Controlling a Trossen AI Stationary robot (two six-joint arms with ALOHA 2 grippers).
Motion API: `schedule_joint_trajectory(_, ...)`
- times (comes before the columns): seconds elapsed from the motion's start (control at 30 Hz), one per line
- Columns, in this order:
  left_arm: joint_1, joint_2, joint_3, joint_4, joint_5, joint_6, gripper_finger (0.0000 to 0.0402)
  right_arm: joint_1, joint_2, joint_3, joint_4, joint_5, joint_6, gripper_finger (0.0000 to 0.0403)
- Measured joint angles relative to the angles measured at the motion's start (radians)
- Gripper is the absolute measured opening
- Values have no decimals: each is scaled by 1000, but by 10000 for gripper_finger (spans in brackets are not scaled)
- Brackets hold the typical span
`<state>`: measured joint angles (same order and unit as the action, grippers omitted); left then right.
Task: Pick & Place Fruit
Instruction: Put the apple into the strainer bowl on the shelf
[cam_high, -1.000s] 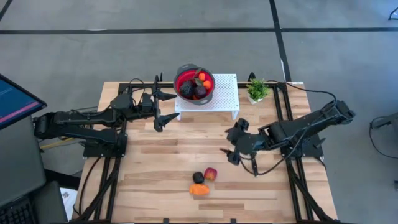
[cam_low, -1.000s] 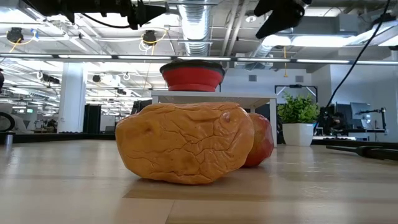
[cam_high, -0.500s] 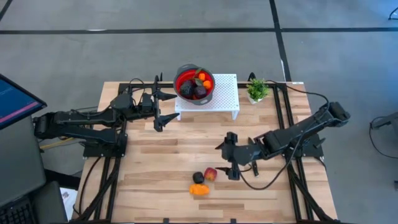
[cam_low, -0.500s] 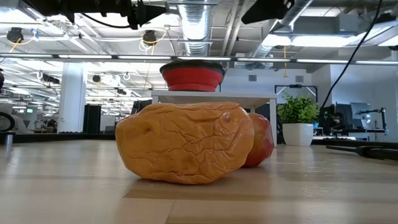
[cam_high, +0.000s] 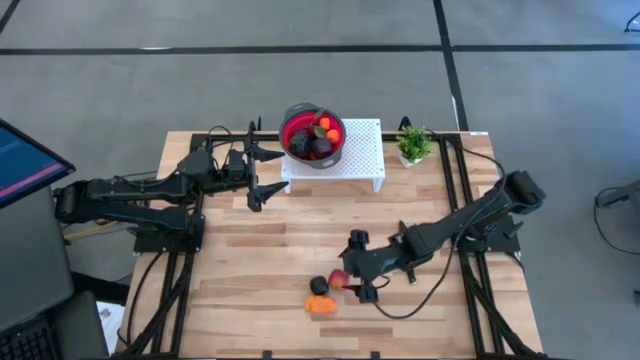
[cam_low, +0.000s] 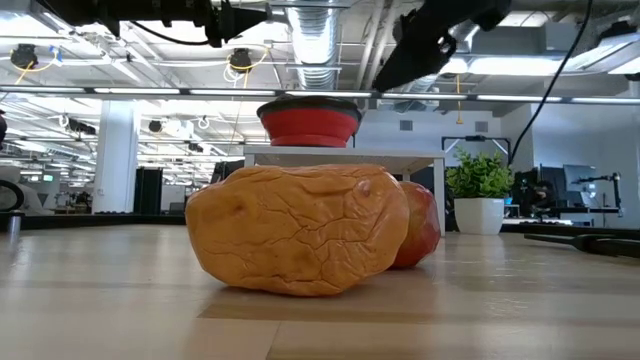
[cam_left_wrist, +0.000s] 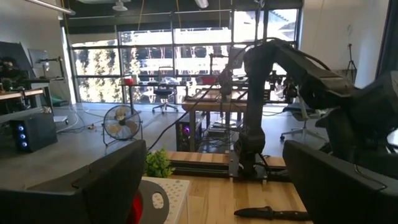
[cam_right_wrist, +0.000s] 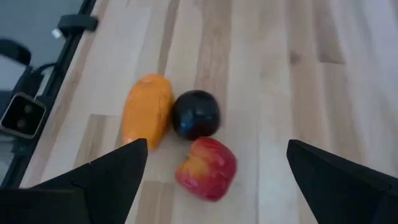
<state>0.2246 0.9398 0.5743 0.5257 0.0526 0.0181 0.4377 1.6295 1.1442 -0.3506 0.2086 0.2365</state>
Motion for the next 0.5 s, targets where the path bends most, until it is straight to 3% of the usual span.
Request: schedule_joint_trajectory(0.5, 0, 0, 0, -1, 0, 0, 374, -10, 167, 11, -4, -54, -173, 381)
